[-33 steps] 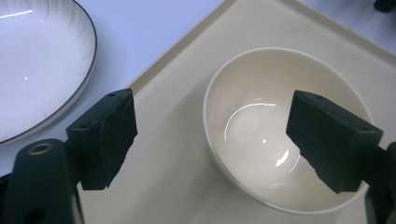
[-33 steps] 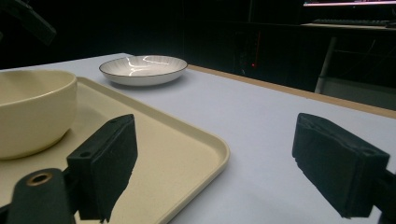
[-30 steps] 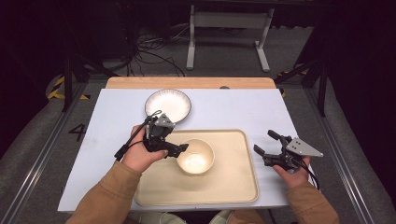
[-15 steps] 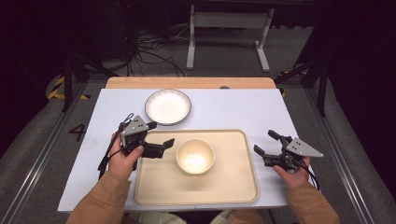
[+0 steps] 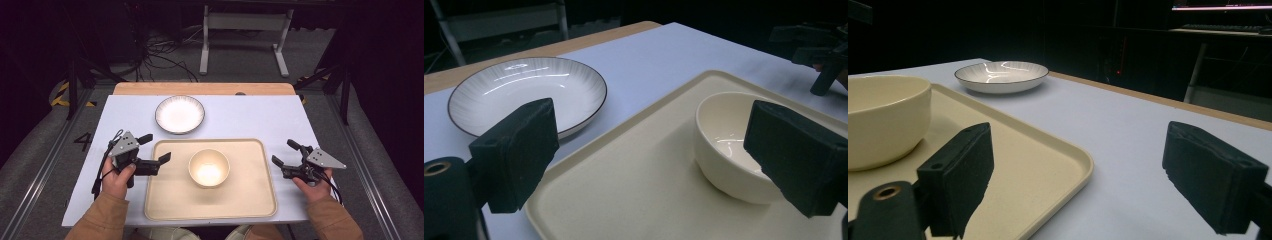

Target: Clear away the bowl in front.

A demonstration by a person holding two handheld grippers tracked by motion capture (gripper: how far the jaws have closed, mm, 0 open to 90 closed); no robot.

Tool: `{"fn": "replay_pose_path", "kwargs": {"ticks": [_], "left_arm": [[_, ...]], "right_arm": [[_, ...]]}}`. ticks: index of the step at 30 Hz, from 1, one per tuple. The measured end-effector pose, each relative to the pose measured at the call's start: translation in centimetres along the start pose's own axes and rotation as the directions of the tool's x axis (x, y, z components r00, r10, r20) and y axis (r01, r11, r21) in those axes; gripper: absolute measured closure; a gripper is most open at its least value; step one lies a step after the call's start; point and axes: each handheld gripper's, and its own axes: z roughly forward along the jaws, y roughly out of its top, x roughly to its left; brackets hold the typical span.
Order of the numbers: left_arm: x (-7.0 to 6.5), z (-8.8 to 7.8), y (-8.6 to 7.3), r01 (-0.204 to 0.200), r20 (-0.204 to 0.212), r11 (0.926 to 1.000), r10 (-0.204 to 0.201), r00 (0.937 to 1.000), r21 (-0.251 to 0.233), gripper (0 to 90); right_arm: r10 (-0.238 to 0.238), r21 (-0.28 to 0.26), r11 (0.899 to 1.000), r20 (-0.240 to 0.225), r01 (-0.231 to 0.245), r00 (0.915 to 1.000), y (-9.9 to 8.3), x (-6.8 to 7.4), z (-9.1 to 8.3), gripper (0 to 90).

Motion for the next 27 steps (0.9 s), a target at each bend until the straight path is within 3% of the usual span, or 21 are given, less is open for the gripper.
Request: {"fn": "replay_pose_path", "kwargs": {"ticks": [7, 14, 23, 27], "left_arm": [[0.6, -1.0, -1.3, -0.003, -0.012, 1.0000, 0.003, 0.9999, 0.002, 8.1], [1.4, -2.0, -3.1, 0.029, -0.033, 0.9996, -0.029, 0.9990, -0.006, 8.0], [2.1, -3.1, -4.9, 0.028, -0.054, 0.9987, -0.030, 0.9981, -0.042, 8.0], [2.4, -3.3, -5.8, 0.052, -0.048, 0.9972, -0.054, 0.9974, -0.054, 8.0]], "right_arm": [[0.000, -0.002, 1.000, -0.002, 0.000, 1.0000, 0.0, 0.0, 0.0, 13.4], [0.000, -0.002, 1.000, -0.002, 0.000, 1.0000, 0.0, 0.0, 0.0, 13.4], [-0.001, 0.000, 1.000, -0.001, 0.001, 1.0000, 0.0, 0.0, 0.0, 13.4], [-0.001, -0.001, 1.000, -0.001, 0.001, 1.0000, 0.0, 0.0, 0.0, 13.4]]}}
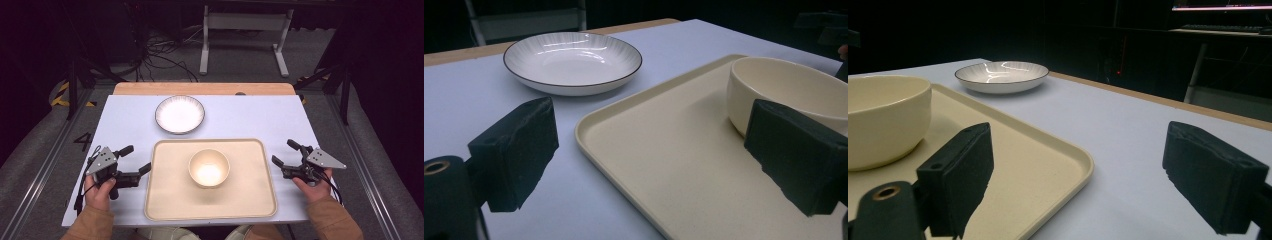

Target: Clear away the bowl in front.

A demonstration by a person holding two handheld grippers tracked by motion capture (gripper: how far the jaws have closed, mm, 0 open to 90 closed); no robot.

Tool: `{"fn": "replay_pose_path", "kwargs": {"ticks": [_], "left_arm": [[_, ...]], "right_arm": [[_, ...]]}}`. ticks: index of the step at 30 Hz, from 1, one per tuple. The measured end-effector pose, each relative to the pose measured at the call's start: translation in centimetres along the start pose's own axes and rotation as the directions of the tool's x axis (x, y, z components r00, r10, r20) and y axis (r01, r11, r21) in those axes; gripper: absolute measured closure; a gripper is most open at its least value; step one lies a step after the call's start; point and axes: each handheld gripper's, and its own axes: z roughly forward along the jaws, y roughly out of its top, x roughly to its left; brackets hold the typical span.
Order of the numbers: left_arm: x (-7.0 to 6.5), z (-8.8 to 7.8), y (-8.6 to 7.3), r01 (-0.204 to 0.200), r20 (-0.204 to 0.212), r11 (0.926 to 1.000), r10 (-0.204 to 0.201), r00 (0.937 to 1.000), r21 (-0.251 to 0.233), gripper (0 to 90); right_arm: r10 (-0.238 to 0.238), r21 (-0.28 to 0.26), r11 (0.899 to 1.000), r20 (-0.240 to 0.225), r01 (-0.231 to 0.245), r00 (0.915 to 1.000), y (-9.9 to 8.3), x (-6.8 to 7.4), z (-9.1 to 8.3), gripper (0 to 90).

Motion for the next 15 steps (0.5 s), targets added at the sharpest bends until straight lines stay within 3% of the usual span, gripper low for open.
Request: {"fn": "replay_pose_path", "kwargs": {"ticks": [9, 15], "left_arm": [[0.6, 0.3, -1.6, 0.031, -0.001, 0.9991, -0.031, 0.9995, -0.030, 8.0], [0.7, 0.4, -2.2, 0.027, -0.002, 0.9983, -0.027, 0.9996, -0.052, 8.1]], "right_arm": [[0.000, 0.000, 1.000, 0.000, 0.000, 1.0000, 0.0, 0.0, 0.0, 13.3], [-0.001, 0.000, 1.000, 0.000, 0.001, 1.0000, 0.0, 0.0, 0.0, 13.4]]}}
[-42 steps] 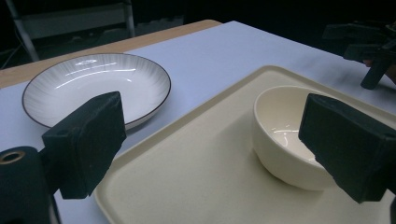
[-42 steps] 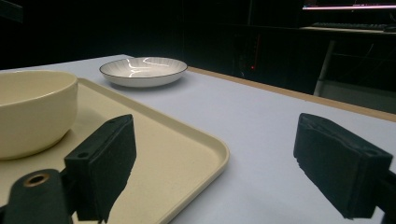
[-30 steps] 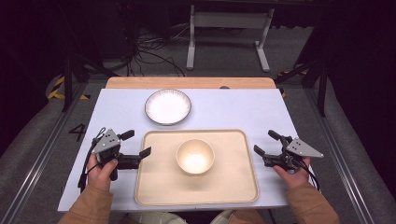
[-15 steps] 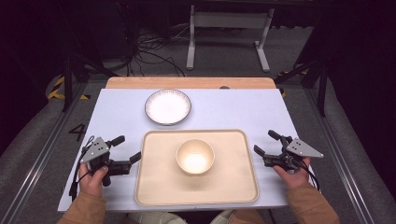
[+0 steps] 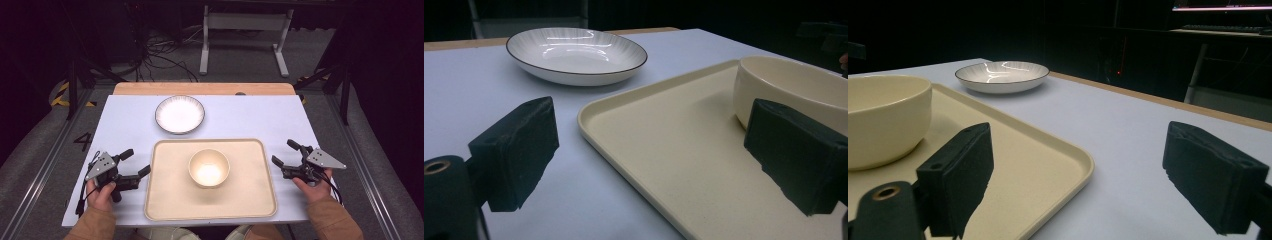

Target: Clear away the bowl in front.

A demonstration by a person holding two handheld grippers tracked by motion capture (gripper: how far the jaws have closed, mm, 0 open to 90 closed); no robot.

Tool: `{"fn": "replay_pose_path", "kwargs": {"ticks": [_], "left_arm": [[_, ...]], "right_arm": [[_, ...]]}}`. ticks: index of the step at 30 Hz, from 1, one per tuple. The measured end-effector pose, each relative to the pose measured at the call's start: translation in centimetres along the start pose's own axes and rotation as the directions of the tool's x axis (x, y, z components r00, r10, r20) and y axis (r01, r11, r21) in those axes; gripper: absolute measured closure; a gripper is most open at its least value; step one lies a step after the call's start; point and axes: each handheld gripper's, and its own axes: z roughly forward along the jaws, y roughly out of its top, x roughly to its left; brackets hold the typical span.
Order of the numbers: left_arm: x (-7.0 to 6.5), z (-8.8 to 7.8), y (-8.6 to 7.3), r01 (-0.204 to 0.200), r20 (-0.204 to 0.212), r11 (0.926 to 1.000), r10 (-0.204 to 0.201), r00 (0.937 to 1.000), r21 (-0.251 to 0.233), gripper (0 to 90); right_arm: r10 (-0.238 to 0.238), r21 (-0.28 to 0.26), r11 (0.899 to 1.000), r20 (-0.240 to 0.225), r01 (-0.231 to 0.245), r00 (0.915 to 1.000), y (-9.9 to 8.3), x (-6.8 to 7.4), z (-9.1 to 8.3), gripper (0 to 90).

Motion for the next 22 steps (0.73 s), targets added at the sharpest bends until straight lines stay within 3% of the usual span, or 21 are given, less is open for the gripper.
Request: {"fn": "replay_pose_path", "kwargs": {"ticks": [6, 17, 22], "left_arm": [[-0.09, 0.05, -0.04, -0.012, -0.006, 0.9999, 0.012, 0.9999, 0.004, 7.7], [-0.50, -0.01, -0.13, -0.074, 0.013, 0.9972, 0.074, 0.9972, 0.002, 3.0], [-0.57, -0.01, -0.16, -0.073, 0.013, 0.9974, 0.073, 0.9973, -0.003, 1.8]], "right_arm": [[0.000, -0.001, 1.000, -0.002, 0.000, 1.0000, 0.00, 0.00, 0.01, 13.4], [-0.004, -0.001, 1.000, 0.000, 0.004, 1.0000, -0.01, 0.04, -0.02, 13.1], [-0.005, -0.003, 1.000, 0.000, 0.005, 1.0000, -0.01, 0.03, -0.02, 13.0]]}}
